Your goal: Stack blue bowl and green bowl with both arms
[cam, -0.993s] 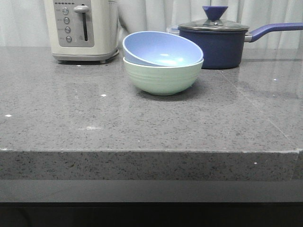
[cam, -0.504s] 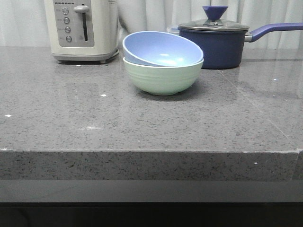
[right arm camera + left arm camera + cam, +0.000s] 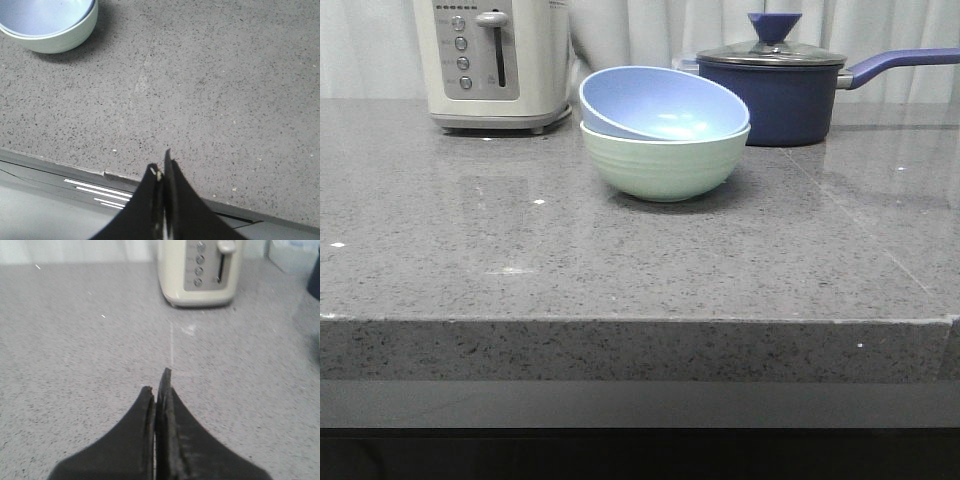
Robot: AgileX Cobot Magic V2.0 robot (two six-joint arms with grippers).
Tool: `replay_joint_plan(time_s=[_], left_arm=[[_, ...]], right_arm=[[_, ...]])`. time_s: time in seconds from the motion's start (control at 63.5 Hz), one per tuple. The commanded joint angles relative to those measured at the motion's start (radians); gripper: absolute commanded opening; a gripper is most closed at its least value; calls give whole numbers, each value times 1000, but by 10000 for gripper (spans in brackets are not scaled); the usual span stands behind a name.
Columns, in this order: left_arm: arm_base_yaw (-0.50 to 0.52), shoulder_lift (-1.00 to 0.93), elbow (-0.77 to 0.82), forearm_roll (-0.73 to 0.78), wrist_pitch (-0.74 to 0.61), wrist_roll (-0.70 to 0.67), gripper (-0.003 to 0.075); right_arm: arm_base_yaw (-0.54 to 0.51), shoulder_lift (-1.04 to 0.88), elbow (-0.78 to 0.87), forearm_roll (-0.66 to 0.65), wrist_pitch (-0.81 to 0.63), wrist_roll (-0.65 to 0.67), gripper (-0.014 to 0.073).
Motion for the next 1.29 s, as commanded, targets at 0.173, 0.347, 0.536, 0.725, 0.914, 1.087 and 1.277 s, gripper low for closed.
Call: replay_joint_plan(time_s=[0.173,0.347,0.536,0.725,0.914,1.087,1.277], left_arm=[[77,-335,323,-77,-348,-9,-20],[81,-436,441,-79,-437,-9,-20],[81,-434,483,-79,-498,-9,-20],[64,-434,483,-79,-487,-9,-20],[64,-434,483,-79,-487,-9,-20],[64,-432,483,-79,-487,-9,-20],[64,-432,483,-79,-487,-9,-20]], right_arm=[[-4,0,-23,-6,-66,0,-54],[-4,0,-23,-6,-66,0,-54],[-4,0,-23,-6,-62,0,-54],[-4,0,-23,-6,-60,0,-54],[-4,0,-23,-6,-59,0,-54],[-4,0,-23,-6,-59,0,-54],[-4,0,-23,-6,-59,0,-54]])
